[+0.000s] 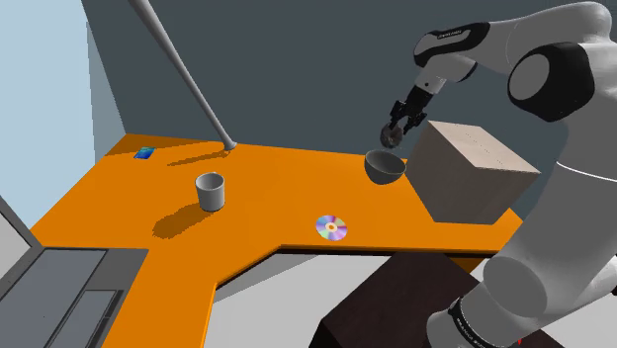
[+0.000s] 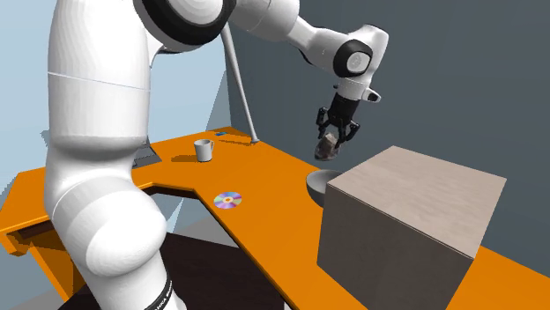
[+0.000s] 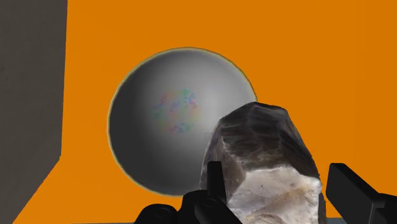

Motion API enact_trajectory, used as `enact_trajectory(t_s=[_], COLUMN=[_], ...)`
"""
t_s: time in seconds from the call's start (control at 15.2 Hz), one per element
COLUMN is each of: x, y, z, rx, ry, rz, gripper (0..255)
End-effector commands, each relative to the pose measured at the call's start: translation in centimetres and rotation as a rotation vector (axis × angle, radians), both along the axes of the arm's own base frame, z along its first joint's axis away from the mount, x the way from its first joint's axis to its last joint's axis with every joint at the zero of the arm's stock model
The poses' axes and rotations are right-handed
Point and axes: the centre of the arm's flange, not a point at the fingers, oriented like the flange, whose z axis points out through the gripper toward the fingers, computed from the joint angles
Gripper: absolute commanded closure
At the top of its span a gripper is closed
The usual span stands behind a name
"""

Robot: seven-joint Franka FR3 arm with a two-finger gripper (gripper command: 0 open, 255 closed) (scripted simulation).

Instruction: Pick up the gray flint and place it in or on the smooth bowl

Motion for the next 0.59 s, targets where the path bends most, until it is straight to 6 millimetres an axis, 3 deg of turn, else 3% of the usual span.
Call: enact_trajectory(t_s=[0.0,0.53], x=[-0.7,-0.7], y=[-2.4,-2.4], z=[0.5,-3.8], rx=[0.0,0.0], ry=[-0.001,-0.001], rz=[0.001,0.001], gripper=[255,255])
